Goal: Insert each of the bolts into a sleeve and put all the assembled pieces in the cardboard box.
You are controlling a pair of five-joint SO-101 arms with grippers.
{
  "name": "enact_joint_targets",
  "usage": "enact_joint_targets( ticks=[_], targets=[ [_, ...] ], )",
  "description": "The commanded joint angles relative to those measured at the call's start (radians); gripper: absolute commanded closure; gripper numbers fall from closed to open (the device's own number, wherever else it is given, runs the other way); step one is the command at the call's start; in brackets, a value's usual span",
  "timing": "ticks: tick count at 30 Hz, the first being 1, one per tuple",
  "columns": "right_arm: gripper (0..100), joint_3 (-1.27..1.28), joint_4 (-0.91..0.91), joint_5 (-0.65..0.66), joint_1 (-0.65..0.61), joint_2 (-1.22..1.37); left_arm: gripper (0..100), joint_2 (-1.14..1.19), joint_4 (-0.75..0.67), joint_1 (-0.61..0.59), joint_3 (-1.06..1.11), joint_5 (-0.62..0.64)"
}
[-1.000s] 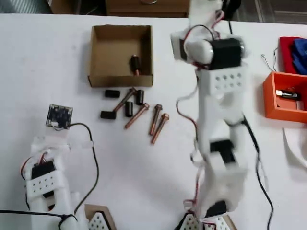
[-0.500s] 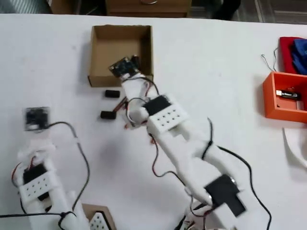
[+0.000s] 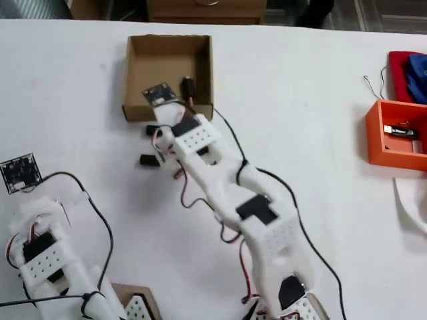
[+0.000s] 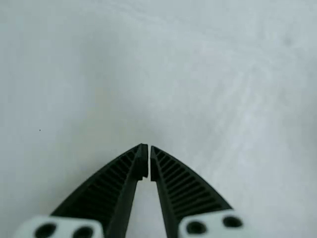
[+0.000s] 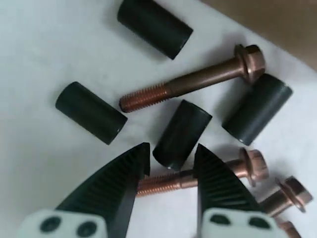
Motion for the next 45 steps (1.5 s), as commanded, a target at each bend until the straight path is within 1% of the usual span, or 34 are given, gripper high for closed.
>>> enact_joint_targets(
  ticks=[1, 5, 13, 15, 18, 21, 25, 29, 31, 33, 34, 35, 38, 43, 45],
  targets=[
    [85.4, -0.198, 0.077, -0.008, 0.018, 0.093, 96, -0.003, -0.015, 0.012, -0.044, 0.006],
    [85.4, -0.350, 0.131, -0.009, 0.019, 0.209, 96, -0.009, -0.017, 0.048, -0.024, 0.005],
    [86.0, -0.588, 0.271, -0.009, 0.019, 0.355, 96, -0.009, -0.017, 0.049, -0.024, 0.005],
    [89.7, -0.621, 0.314, -0.009, 0.019, 0.377, 96, -0.009, -0.018, 0.049, -0.024, 0.005],
    [98.5, -0.655, 0.358, -0.009, 0.019, 0.398, 96, -0.009, -0.018, 0.049, -0.024, 0.005],
    [94.0, -0.669, 0.401, -0.009, 0.018, 0.409, 96, -0.009, -0.018, 0.049, -0.024, 0.005],
    [88.5, -0.666, 0.423, -0.008, 0.019, 0.410, 96, -0.009, -0.018, 0.049, -0.024, 0.005],
    [87.2, -0.667, 0.429, -0.003, 0.018, 0.410, 96, -0.009, -0.017, 0.049, -0.024, 0.005],
    [89.2, -0.667, 0.429, -0.002, 0.018, 0.410, 96, -0.009, -0.017, 0.049, -0.024, 0.005],
    [97.1, -0.664, 0.430, 0.000, 0.018, 0.410, 96, -0.009, -0.017, 0.049, -0.024, 0.005],
    [98.8, -0.661, 0.430, 0.000, 0.018, 0.410, 96, -0.009, -0.017, 0.049, -0.024, 0.005],
    [97.1, -0.661, 0.440, 0.000, 0.018, 0.410, 96, -0.009, -0.017, 0.049, -0.024, 0.005],
    [97.5, -0.675, 0.475, 0.000, 0.022, 0.395, 96, -0.009, -0.015, 0.049, -0.024, 0.005],
    [97.5, -0.802, 0.567, 0.000, 0.076, 0.265, 96, -0.009, -0.014, 0.051, -0.025, -0.002],
    [97.5, -0.859, 0.625, 0.000, 0.104, 0.191, 96, -0.009, -0.014, 0.051, -0.025, -0.049]
  ],
)
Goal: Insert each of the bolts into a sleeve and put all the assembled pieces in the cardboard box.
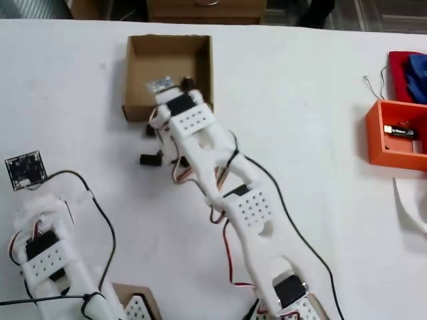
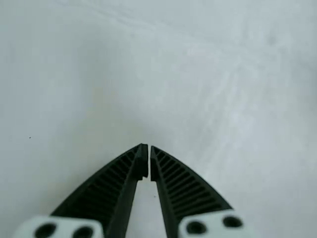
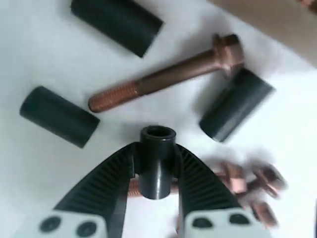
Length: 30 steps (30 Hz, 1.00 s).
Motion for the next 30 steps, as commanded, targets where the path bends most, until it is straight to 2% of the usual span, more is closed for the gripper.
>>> enact_joint_targets(
  ticks=[1, 4, 7, 12, 15, 18, 20, 24, 30],
  targets=[
    [97.5, -0.127, 0.096, 0.003, 0.062, -0.208, 96, -0.006, -0.014, 0.012, -0.025, -0.057],
    [97.6, -0.161, 0.140, 0.003, 0.110, -0.344, 96, -0.003, 0.012, 0.012, -0.044, -0.063],
    [97.6, -0.161, 0.140, 0.005, 0.162, -0.516, 96, -0.002, 0.166, 0.058, -0.131, -0.063],
    [97.6, -0.160, 0.140, 0.081, 0.239, -0.837, 89, 0.091, 0.374, 0.282, -0.328, -0.098],
    [97.6, -0.061, 0.140, 0.080, 0.282, -0.998, 87, 0.279, 0.473, 0.463, -0.475, -0.219],
    [97.6, 0.157, 0.133, 0.078, 0.314, -1.116, 87, 0.480, 0.557, 0.582, -0.633, -0.364],
    [97.6, 0.290, 0.088, 0.080, 0.344, -1.178, 87, 0.597, 0.609, 0.649, -0.751, -0.351],
    [97.6, 0.451, -0.021, 0.087, 0.483, -1.316, 87, 0.792, 0.738, 0.778, -1.010, -0.255],
    [97.6, 0.624, -0.065, 0.087, 0.677, -1.593, 87, 1.026, 0.858, 0.896, -1.336, -0.138]
  ],
)
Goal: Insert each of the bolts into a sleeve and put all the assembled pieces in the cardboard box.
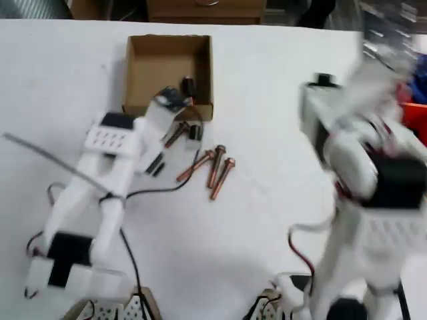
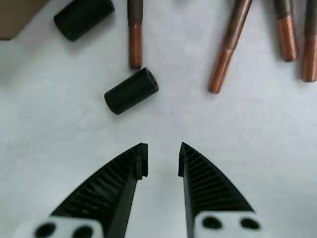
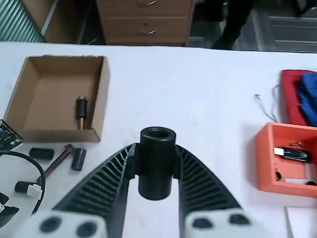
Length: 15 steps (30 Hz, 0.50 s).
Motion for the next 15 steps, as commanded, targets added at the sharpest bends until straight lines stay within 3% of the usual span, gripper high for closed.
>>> enact_joint_targets(
  ticks=[1, 9, 15],
  targets=[
    [97.6, 0.091, -0.091, 0.006, 0.090, -0.182, 87, 0.106, 0.072, 0.072, -0.217, 0.054],
    [97.6, 0.344, -0.484, -0.003, 0.140, -0.234, 87, 0.341, 0.137, 0.189, -0.438, 0.187],
    [97.6, 0.350, -0.561, -0.066, 0.148, -0.157, 87, 0.474, 0.133, 0.241, -0.541, 0.187]
  ],
)
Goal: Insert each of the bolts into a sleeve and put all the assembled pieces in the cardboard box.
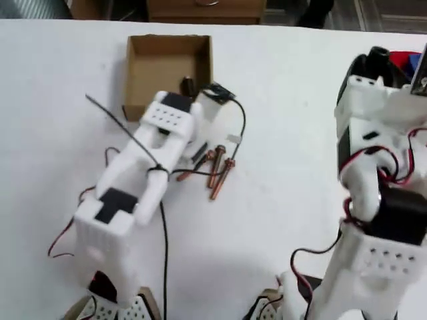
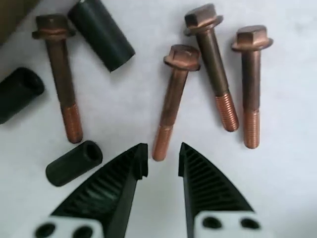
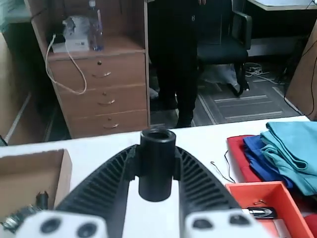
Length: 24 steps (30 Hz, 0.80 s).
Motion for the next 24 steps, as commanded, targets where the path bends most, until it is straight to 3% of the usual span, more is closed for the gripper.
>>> enact_joint_targets(
  ticks=[1, 24],
  targets=[
    [97.6, -0.006, -0.045, -0.023, 0.004, 0.036, 87, 0.037, 0.008, 0.028, -0.105, 0.005],
    [97.6, -0.009, -0.067, -0.029, 0.002, 0.101, 87, 0.394, 0.008, 0.037, -0.446, 0.008]
  ],
)
